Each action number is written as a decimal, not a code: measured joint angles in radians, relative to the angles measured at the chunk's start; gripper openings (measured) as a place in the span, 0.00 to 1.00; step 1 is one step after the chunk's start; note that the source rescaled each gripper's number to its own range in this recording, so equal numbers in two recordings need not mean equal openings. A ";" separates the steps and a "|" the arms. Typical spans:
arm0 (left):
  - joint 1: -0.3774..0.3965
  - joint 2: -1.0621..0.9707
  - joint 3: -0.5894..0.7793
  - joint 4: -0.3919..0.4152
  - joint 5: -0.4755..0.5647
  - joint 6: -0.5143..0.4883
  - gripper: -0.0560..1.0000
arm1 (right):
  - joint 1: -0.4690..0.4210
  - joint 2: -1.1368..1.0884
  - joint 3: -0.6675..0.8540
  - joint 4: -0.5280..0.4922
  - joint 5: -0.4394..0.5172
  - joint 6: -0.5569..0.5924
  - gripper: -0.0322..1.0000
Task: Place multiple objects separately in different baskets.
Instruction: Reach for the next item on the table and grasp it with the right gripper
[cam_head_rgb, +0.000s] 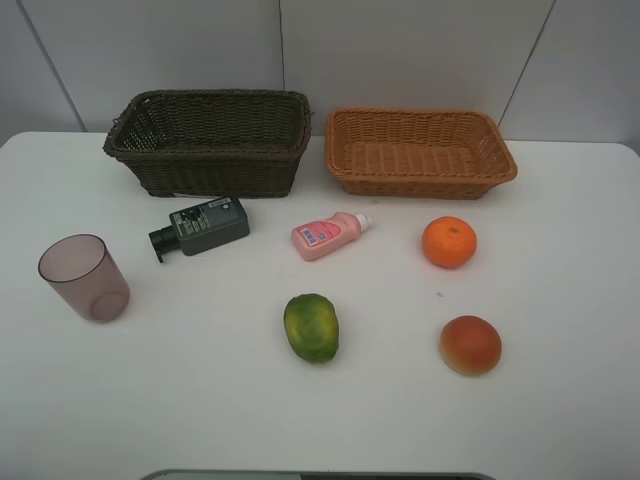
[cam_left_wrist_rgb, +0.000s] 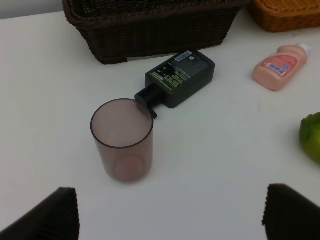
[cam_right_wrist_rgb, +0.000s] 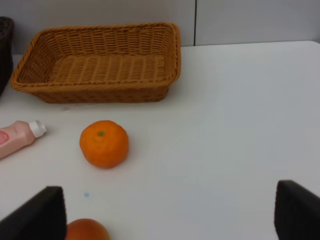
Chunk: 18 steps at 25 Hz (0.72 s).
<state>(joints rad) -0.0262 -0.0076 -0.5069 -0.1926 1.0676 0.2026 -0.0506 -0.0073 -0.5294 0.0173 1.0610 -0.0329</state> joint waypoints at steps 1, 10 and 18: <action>0.000 0.000 0.000 0.000 0.000 0.000 0.99 | -0.002 0.000 0.000 0.000 0.000 0.000 0.81; 0.000 0.000 0.000 0.000 0.000 0.000 0.99 | -0.002 0.000 0.000 0.000 0.000 0.000 0.81; 0.000 0.000 0.000 0.000 0.000 0.000 0.99 | -0.002 0.000 0.000 0.000 0.000 0.000 0.81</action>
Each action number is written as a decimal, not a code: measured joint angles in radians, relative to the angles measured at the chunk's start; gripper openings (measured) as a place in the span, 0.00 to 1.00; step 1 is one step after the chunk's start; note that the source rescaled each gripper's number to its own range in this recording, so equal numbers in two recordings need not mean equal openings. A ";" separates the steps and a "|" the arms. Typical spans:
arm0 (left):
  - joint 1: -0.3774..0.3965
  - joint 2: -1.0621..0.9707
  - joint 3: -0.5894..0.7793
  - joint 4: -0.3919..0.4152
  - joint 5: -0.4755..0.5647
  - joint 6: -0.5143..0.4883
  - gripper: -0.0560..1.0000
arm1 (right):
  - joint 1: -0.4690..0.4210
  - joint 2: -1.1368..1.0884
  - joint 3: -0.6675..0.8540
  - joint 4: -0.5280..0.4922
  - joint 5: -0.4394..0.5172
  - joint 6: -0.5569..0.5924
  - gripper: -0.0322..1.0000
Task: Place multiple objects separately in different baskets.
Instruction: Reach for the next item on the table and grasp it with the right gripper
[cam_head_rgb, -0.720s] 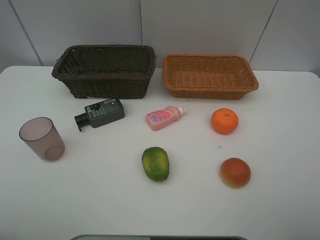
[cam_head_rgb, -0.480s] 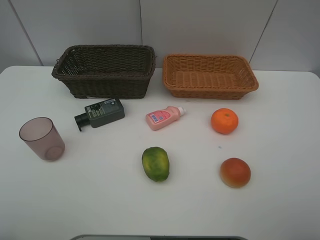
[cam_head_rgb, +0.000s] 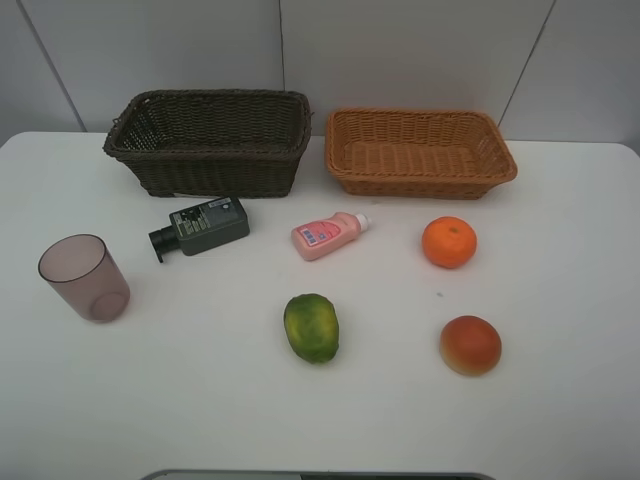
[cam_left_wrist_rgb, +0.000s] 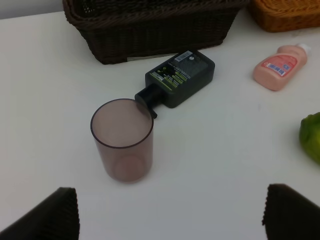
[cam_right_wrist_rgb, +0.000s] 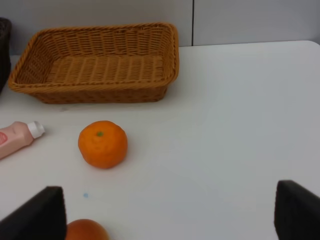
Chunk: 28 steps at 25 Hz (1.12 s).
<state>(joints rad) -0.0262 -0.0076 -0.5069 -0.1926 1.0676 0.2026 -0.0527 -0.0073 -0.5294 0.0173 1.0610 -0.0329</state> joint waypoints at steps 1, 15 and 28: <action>0.000 0.000 0.000 0.000 0.000 0.000 0.99 | 0.000 0.000 0.000 0.000 0.000 0.000 0.81; 0.000 0.000 0.000 0.000 0.000 0.000 0.99 | 0.000 0.000 0.000 0.000 0.000 0.000 0.81; 0.000 0.000 0.000 0.000 0.000 0.000 0.99 | 0.000 0.000 0.000 0.000 0.000 0.000 0.81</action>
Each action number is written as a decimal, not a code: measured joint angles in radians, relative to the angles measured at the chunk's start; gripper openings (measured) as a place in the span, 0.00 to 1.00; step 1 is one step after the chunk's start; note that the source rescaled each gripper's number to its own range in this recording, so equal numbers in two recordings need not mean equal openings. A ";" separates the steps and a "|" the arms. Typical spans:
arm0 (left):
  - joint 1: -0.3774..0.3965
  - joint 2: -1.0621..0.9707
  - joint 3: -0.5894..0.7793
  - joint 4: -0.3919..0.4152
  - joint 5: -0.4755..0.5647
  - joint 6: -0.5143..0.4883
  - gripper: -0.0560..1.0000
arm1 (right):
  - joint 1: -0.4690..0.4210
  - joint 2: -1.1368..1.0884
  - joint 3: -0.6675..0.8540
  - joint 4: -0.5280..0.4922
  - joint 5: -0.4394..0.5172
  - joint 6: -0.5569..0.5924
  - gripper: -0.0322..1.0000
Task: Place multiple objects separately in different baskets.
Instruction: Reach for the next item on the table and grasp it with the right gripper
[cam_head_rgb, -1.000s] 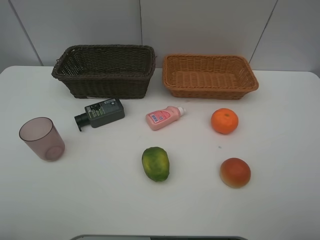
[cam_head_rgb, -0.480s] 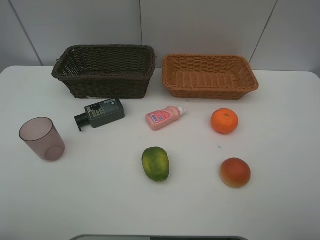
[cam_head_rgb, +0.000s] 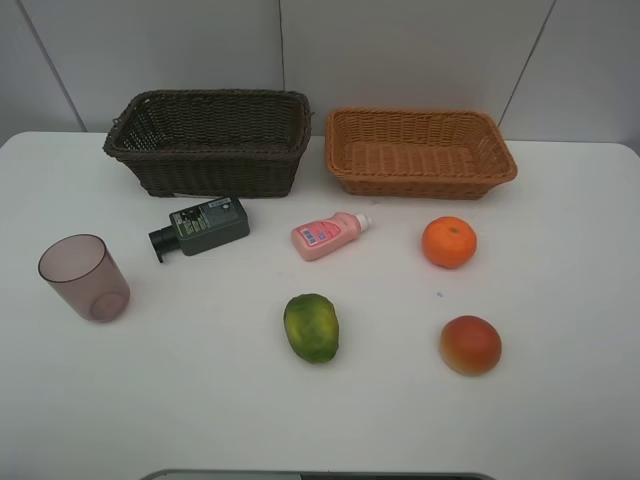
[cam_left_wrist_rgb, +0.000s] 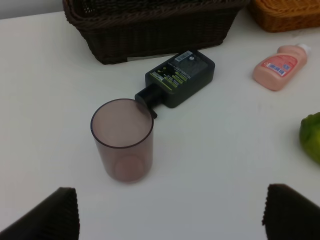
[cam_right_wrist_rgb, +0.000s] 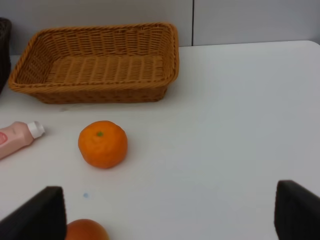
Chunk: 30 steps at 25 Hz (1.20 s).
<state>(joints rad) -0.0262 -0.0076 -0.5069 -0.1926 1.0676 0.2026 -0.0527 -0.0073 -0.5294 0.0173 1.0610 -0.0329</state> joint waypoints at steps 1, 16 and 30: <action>0.000 0.000 0.000 0.000 0.000 0.000 0.99 | 0.000 0.000 0.000 0.000 0.000 0.000 0.81; 0.000 0.000 0.000 0.000 0.000 0.000 0.99 | 0.000 0.000 0.000 0.000 0.000 0.000 0.81; 0.000 0.000 0.000 0.000 0.000 0.000 0.99 | 0.000 0.000 0.000 -0.002 0.000 0.001 0.81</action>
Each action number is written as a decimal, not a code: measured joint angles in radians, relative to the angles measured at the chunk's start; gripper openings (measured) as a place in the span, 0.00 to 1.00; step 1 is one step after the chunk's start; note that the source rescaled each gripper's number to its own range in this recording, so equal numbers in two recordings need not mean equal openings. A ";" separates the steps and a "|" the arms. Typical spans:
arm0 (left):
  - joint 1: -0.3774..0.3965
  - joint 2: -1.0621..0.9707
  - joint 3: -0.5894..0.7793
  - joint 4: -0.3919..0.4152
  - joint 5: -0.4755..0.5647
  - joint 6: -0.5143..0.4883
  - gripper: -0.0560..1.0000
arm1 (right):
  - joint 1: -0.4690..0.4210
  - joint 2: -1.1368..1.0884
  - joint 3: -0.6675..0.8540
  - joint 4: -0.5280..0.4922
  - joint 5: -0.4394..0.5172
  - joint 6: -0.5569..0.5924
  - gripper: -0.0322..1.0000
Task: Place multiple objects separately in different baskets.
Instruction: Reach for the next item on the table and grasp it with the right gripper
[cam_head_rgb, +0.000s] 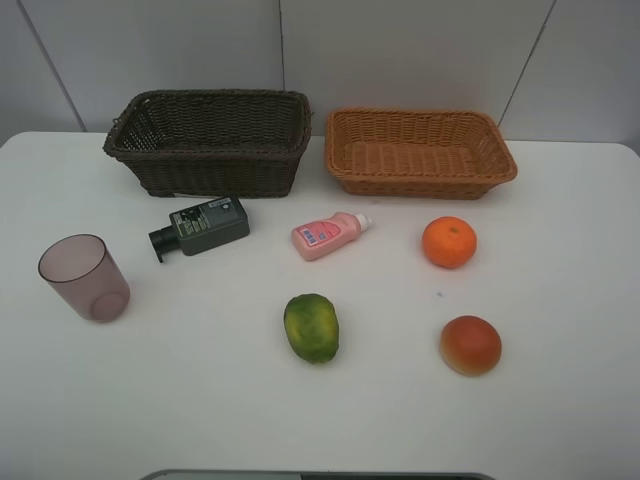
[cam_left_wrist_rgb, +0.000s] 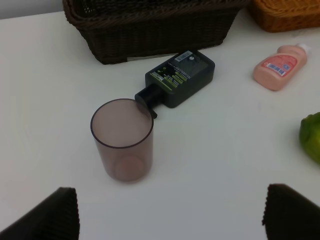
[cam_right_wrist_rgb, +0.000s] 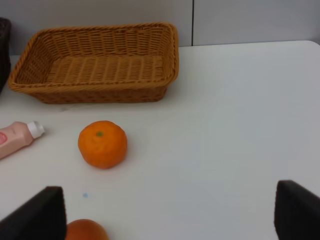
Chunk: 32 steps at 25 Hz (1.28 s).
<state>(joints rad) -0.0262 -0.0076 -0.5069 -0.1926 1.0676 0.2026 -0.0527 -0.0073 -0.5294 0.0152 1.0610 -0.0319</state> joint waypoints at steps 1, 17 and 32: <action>0.000 0.000 0.000 0.000 0.000 0.000 0.99 | 0.000 0.000 0.000 -0.003 0.000 0.004 0.81; 0.000 0.000 0.000 0.000 0.000 0.000 0.99 | 0.000 0.227 -0.003 -0.015 -0.013 0.047 0.81; 0.000 0.000 0.000 0.000 0.000 0.000 0.99 | 0.087 1.060 -0.109 -0.015 -0.236 0.048 0.81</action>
<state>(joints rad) -0.0262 -0.0076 -0.5069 -0.1926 1.0676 0.2026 0.0342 1.0526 -0.6385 0.0000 0.8247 0.0156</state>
